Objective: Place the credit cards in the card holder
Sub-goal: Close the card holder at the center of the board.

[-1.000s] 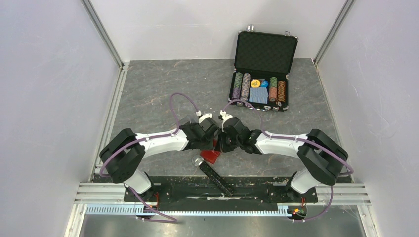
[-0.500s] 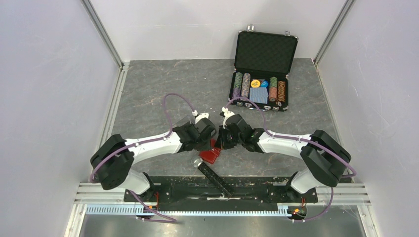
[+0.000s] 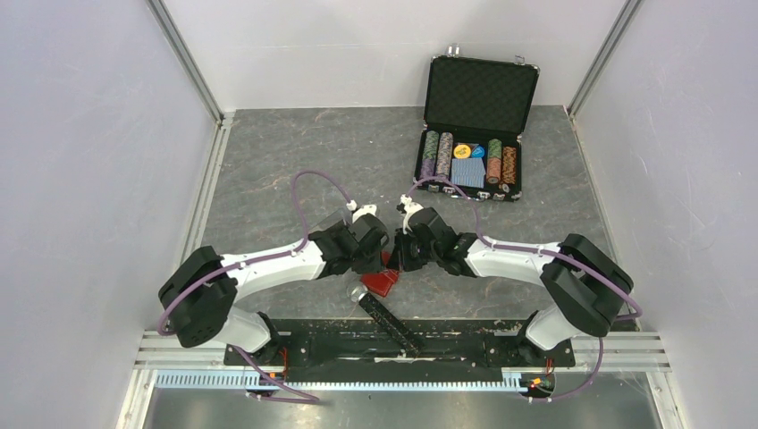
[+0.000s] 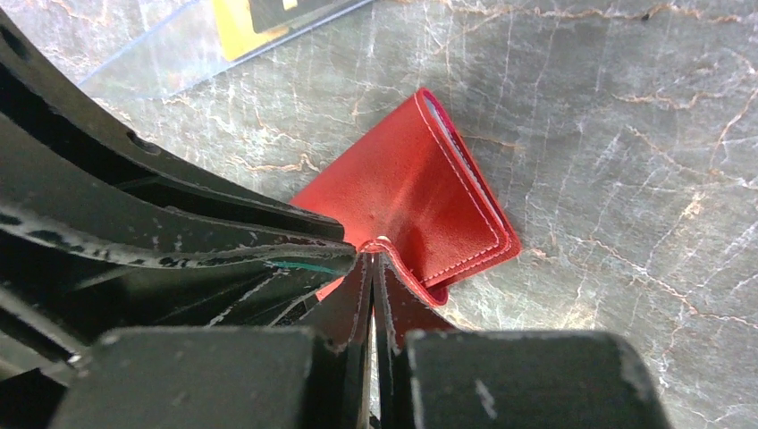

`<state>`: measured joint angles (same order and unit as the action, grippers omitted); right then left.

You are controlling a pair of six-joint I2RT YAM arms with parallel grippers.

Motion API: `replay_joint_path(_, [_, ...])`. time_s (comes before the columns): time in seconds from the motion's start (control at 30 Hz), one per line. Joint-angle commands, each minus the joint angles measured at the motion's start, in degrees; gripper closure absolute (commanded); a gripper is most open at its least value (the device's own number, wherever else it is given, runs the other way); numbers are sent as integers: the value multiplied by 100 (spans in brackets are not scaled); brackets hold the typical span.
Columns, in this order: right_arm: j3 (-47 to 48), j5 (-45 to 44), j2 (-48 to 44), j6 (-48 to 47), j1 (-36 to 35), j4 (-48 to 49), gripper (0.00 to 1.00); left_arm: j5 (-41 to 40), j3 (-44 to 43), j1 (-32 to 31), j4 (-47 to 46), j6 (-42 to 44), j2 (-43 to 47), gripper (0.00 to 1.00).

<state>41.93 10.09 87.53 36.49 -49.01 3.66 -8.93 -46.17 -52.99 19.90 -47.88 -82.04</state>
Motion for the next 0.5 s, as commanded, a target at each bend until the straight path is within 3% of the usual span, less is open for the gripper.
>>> replay_joint_path(0.0, [-127,49,108,64,-30,177,100,299,203,103,-437,-230,64,77])
replay_joint_path(0.47, [-177,28,317,78,-71,227,100,1536,589,483,-1424,-242,-141,73])
